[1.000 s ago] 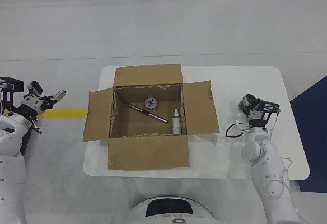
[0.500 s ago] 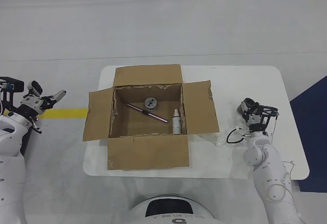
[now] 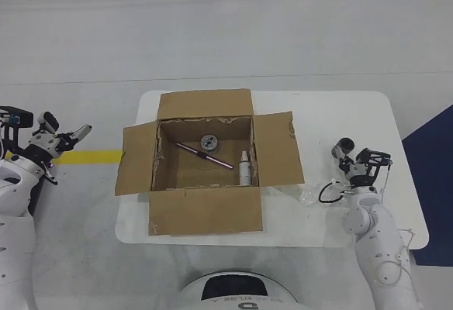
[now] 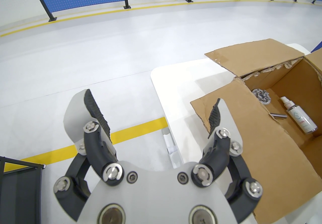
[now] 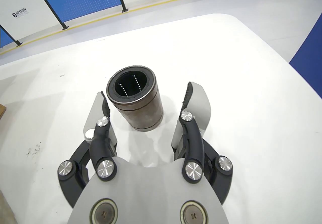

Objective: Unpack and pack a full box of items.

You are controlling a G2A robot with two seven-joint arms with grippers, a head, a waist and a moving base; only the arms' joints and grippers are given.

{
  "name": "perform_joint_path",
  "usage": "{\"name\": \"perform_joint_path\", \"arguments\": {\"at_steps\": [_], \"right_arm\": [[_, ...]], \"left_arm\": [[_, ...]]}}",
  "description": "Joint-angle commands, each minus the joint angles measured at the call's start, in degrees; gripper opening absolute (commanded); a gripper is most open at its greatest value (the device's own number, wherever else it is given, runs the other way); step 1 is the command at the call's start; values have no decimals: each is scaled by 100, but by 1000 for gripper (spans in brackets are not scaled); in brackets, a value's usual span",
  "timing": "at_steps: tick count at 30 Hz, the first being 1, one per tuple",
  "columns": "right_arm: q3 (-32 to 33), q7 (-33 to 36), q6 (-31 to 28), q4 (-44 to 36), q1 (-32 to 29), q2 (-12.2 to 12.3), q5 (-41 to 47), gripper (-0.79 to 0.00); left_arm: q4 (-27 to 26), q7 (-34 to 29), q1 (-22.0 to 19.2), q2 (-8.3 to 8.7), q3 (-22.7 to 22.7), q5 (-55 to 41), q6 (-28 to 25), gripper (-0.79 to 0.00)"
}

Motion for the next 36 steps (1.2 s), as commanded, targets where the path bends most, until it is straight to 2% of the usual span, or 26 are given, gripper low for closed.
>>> {"name": "perform_joint_path", "arguments": {"at_steps": [1, 7, 11, 15, 18, 23, 25, 36], "right_arm": [[68, -17, -10, -207, -122, 12, 10, 0], [360, -91, -378, -1075, -603, 39, 478, 0], [486, 93, -810, -2191, -1073, 41, 1015, 0], [472, 942, -934, -3271, -1391, 38, 1698, 0], [375, 1820, -686, -3815, -1303, 43, 2126, 0], [-66, 2749, -131, -4294, -937, 36, 2195, 0], [-236, 2645, 165, -4439, -903, 8, 2231, 0], [-236, 2645, 165, -4439, -903, 8, 2231, 0]], "left_arm": [[0, 0, 0, 0, 0, 0, 0, 0], [0, 0, 0, 0, 0, 0, 0, 0], [0, 0, 0, 0, 0, 0, 0, 0], [0, 0, 0, 0, 0, 0, 0, 0], [0, 0, 0, 0, 0, 0, 0, 0], [0, 0, 0, 0, 0, 0, 0, 0], [0, 0, 0, 0, 0, 0, 0, 0], [0, 0, 0, 0, 0, 0, 0, 0]]}}
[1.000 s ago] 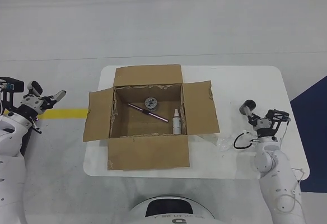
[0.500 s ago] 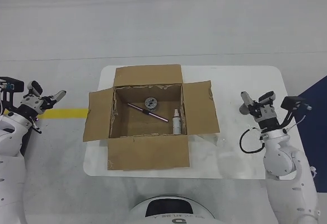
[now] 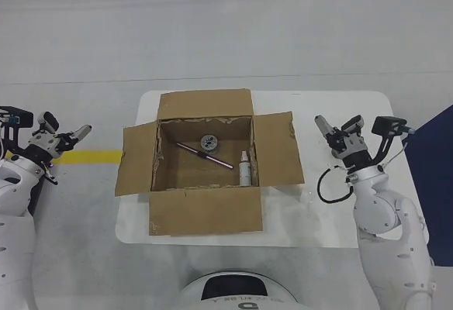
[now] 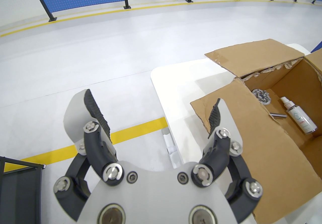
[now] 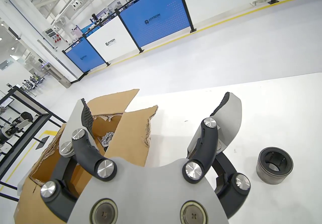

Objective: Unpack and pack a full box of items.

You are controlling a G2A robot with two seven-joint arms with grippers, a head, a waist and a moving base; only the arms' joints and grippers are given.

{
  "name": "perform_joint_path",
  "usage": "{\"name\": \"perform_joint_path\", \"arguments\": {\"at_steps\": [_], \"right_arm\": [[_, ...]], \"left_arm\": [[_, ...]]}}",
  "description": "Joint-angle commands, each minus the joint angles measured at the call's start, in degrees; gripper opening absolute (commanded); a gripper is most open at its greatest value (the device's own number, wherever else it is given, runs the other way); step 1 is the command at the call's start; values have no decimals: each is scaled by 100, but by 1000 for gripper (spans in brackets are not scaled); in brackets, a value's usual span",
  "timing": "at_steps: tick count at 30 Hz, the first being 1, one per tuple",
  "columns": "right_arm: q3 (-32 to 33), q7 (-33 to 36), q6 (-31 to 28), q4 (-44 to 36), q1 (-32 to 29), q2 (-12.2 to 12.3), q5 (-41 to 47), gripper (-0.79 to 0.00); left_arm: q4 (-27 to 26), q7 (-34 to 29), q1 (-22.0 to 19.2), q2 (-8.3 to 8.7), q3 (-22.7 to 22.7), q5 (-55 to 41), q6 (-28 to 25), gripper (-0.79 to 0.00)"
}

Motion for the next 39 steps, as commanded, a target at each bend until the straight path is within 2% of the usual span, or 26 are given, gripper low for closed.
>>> {"name": "perform_joint_path", "arguments": {"at_steps": [1, 5, 8, 9, 11, 16, 20, 25, 39], "right_arm": [[-1, 1, 1, 0, 0, 0, 0, 0], [-37, 35, -35, -70, 13, 3, -76, 0], [-530, 629, 128, -717, 135, 20, -1033, 0], [-706, 777, 377, -938, 198, 8, -1210, 0], [-1179, 1228, 467, -1270, 385, -6, -1444, 0], [-2374, 3096, 725, -1154, 1468, -71, -1785, 0], [-3206, 3750, 977, -385, 2381, -206, -1551, 0], [-3721, 3767, 1018, 272, 2948, -333, -1247, 0], [-3728, 3757, 993, 269, 2960, -334, -1247, 0]], "left_arm": [[0, 0, 0, 0, 0, 0, 0, 0], [0, 0, 0, 0, 0, 0, 0, 0], [0, 0, 0, 0, 0, 0, 0, 0], [0, 0, 0, 0, 0, 0, 0, 0], [0, 0, 0, 0, 0, 0, 0, 0], [0, 0, 0, 0, 0, 0, 0, 0], [0, 0, 0, 0, 0, 0, 0, 0], [0, 0, 0, 0, 0, 0, 0, 0], [0, 0, 0, 0, 0, 0, 0, 0]]}}
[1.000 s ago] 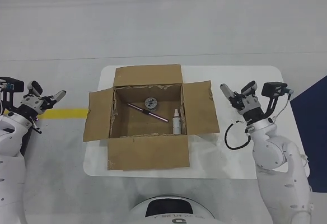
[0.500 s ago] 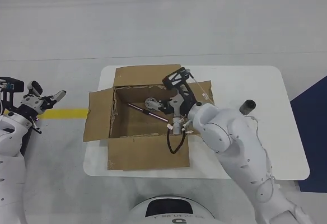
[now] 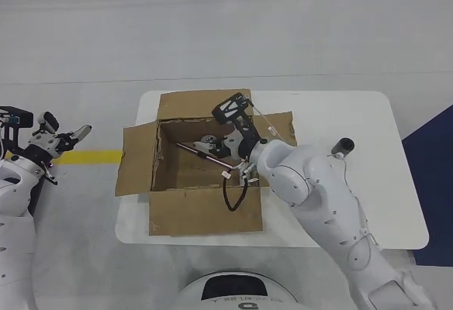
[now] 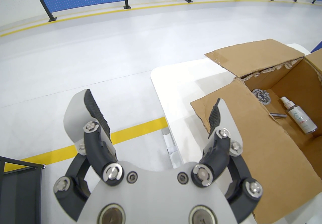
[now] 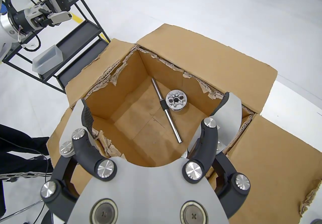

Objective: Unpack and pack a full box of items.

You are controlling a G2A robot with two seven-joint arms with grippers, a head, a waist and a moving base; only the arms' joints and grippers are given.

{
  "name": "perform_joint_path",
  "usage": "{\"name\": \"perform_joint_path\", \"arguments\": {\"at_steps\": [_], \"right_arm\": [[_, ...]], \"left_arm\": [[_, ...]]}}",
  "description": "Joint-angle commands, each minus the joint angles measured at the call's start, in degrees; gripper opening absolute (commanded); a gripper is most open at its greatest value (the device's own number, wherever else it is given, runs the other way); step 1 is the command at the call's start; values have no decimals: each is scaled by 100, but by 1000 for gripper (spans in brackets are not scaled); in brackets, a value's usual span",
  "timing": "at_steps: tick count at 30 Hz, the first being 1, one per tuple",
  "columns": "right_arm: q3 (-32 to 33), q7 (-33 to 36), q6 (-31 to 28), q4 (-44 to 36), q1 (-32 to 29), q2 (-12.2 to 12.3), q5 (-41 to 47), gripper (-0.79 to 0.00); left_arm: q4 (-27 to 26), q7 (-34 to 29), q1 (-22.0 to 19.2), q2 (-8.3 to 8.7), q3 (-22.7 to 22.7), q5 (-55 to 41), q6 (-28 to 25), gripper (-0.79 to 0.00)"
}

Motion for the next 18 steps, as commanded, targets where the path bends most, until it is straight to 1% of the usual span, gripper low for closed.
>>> {"name": "perform_joint_path", "arguments": {"at_steps": [1, 3, 7, 9, 11, 12, 13, 15, 18], "right_arm": [[-50, 70, 12, 162, -21, -2, -16, 0], [-178, 375, 40, 434, 92, -37, 252, 0], [-339, 1392, 564, 744, 415, -93, 459, 0], [-424, 1734, 794, 863, 529, -117, 475, 0], [-535, 1936, 1055, 1067, 614, -143, 360, 0], [-595, 1999, 1147, 1168, 683, -161, 324, -18], [-647, 2000, 1249, 1299, 744, -183, 305, -37], [-835, 2052, 1468, 1573, 869, -230, 97, -49], [-1116, 2035, 1821, 1975, 1064, -323, -147, -49]], "left_arm": [[0, 0, 0, 0, 0, 0, 0, 0], [0, 0, 0, 0, 0, 0, 0, 0], [0, 0, 0, 0, 0, 0, 0, 0], [0, 0, 0, 0, 0, 0, 0, 0], [0, 0, 0, 0, 0, 0, 0, 0], [0, 0, 0, 0, 0, 0, 0, 0], [0, 0, 0, 0, 0, 0, 0, 0], [0, 0, 0, 0, 0, 0, 0, 0], [0, 0, 0, 0, 0, 0, 0, 0]]}}
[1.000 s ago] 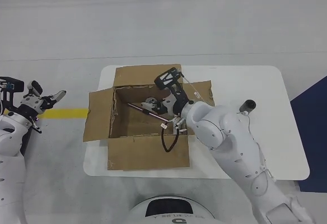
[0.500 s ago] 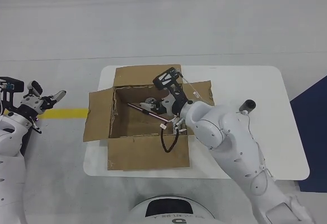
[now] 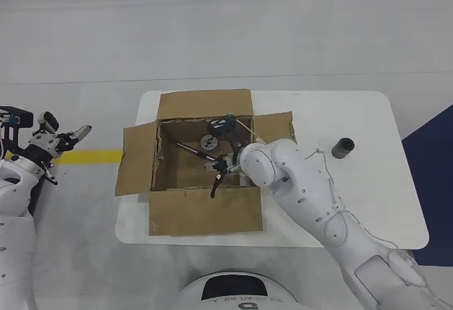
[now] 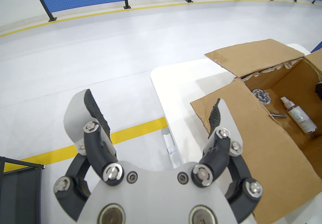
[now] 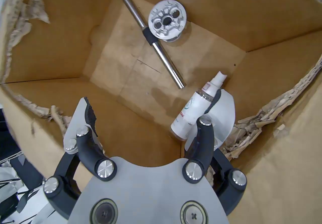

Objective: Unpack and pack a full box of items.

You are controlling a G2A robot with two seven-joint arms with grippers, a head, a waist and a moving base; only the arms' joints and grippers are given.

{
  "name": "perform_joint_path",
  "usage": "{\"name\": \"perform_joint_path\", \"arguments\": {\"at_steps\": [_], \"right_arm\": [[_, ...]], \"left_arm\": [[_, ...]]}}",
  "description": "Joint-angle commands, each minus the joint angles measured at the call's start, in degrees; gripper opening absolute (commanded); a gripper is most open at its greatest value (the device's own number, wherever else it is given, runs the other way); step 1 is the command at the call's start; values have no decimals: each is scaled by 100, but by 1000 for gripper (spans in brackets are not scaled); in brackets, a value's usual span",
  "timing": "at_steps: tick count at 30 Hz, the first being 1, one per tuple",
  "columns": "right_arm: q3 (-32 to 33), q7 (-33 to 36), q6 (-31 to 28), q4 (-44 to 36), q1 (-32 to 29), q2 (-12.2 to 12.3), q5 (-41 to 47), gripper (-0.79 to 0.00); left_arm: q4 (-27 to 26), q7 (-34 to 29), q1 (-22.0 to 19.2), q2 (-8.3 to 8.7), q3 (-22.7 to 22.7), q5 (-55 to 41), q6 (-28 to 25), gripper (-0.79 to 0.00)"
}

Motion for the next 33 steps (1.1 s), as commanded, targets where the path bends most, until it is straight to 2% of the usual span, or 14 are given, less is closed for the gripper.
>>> {"name": "perform_joint_path", "arguments": {"at_steps": [1, 4, 8, 10, 23, 27, 29, 33], "right_arm": [[-174, -27, 322, 321, 147, -67, -193, -71], [-347, 45, 593, 695, 327, -169, -187, -92], [-485, 64, 703, 1065, 499, -273, -135, -15], [-539, 83, 749, 1230, 569, -313, -160, -18], [-806, 112, 611, 2004, 820, -603, 314, -22], [-682, -129, 291, 1918, 771, -621, 606, -68], [-587, -266, 169, 1787, 703, -597, 633, -172], [-402, -268, 267, 1508, 543, -508, 335, -203]], "left_arm": [[0, 0, 0, 0, 0, 0, 0, 0], [0, 0, 0, 0, 0, 0, 0, 0], [0, 0, 0, 0, 0, 0, 0, 0], [0, 0, 0, 0, 0, 0, 0, 0], [0, 0, 0, 0, 0, 0, 0, 0], [0, 0, 0, 0, 0, 0, 0, 0], [0, 0, 0, 0, 0, 0, 0, 0], [0, 0, 0, 0, 0, 0, 0, 0]]}}
